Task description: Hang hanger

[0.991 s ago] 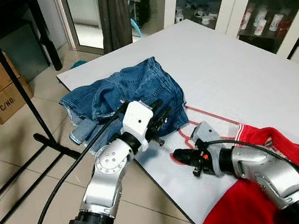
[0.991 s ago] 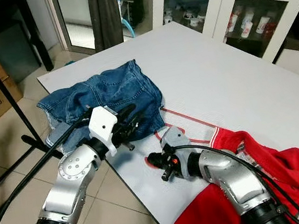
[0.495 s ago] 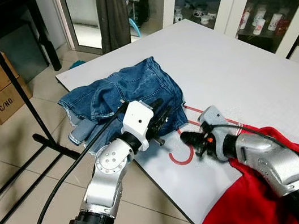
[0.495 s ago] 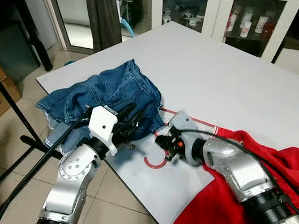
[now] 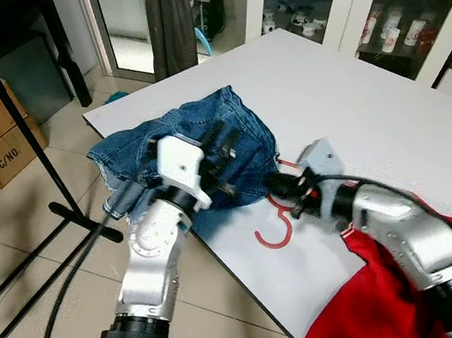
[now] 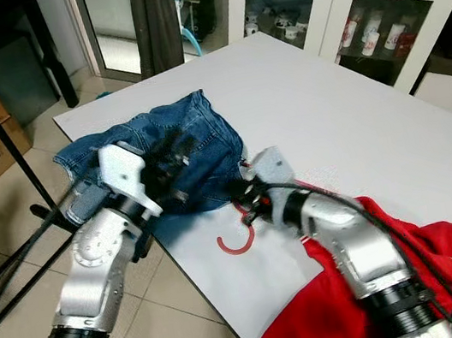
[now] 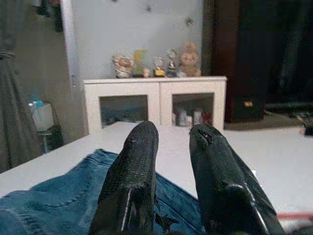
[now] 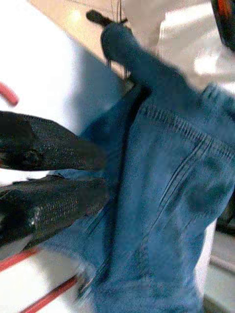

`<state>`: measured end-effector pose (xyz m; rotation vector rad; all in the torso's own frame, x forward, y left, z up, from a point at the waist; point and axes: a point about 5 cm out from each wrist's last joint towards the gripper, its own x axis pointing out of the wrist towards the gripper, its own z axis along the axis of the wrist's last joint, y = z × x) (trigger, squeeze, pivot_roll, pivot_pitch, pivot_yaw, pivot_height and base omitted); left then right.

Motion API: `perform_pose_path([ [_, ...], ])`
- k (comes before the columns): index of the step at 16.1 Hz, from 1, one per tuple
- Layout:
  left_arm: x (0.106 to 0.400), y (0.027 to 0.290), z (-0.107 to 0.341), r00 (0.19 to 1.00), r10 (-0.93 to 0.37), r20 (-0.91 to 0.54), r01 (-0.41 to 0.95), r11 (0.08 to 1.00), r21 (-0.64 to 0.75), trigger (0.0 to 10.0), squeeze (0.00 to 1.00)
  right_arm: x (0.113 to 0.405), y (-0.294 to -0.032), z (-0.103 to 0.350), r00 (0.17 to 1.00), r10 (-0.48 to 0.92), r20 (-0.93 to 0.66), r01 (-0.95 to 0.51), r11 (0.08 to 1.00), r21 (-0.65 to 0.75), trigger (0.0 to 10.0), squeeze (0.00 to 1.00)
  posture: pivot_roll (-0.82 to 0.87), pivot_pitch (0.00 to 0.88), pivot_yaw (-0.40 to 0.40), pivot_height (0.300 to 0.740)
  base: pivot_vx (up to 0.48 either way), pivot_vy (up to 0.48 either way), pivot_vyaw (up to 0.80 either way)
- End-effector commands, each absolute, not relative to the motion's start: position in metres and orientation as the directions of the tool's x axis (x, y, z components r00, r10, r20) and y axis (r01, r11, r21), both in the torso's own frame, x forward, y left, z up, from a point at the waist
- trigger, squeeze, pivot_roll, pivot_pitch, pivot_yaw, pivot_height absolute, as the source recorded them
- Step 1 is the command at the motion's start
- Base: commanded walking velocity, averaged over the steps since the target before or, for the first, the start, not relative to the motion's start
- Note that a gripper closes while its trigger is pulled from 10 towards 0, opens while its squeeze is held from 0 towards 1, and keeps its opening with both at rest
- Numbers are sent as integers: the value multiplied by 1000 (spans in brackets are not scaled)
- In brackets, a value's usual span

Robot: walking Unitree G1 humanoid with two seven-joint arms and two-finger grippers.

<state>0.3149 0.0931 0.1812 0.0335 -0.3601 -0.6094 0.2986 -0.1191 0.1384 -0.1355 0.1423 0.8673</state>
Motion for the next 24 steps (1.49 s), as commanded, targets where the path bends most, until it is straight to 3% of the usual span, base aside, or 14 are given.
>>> perform_pose_path([
  [1, 316, 95, 189, 756, -555, 347, 548, 827, 127, 10000, 0, 296, -117, 140, 632, 756, -173, -774, 626, -94, 10000, 1000, 102, 82, -74, 740, 0, 0, 0],
  [7, 316, 118, 184, 791, -526, 311, 509, 849, 142, 10000, 0, 310, -93, 138, 690, 709, -144, -714, 634, -296, 10000, 1000, 123, 86, -76, 740, 0, 0, 0],
  [8, 316, 118, 184, 792, -526, 310, 509, 849, 143, 10000, 0, 310, -89, 137, 685, 714, -146, -716, 621, -319, 10000, 855, 126, 86, -76, 740, 0, 0, 0],
  [9, 315, 118, 184, 791, -528, 308, 510, 848, 144, 10000, 0, 310, -85, 137, 671, 727, -148, -726, 602, -333, 10000, 0, 128, 86, -77, 740, 0, 0, 0],
  [15, 311, 113, 185, 769, -565, 300, 548, 824, 147, 10000, 0, 304, -68, 134, 559, 809, -180, -807, 483, -338, 10000, 0, 131, 89, -78, 740, 0, 0, 0],
  [16, 309, 111, 185, 758, -582, 295, 566, 811, 147, 10000, 0, 299, -59, 128, 483, 850, -211, -864, 423, -271, 10000, 0, 131, 89, -78, 740, 0, 0, 0],
  [19, 307, 106, 185, 741, -607, 288, 590, 793, 155, 10000, 0, 296, -43, 121, 408, 878, -249, -906, 356, -229, 10000, 0, 132, 91, -78, 740, 0, 0, 0],
  [21, 306, 105, 185, 737, -612, 287, 595, 789, 154, 10000, 0, 301, -37, 117, 430, 853, -295, -887, 340, -312, 10000, 0, 132, 91, -78, 740, 0, 0, 0],
  [24, 305, 105, 185, 737, -614, 283, 598, 787, 153, 10000, 0, 315, -32, 121, 542, 789, -288, -820, 422, -388, 10000, 0, 143, 95, -83, 740, 0, 0, 0],
])
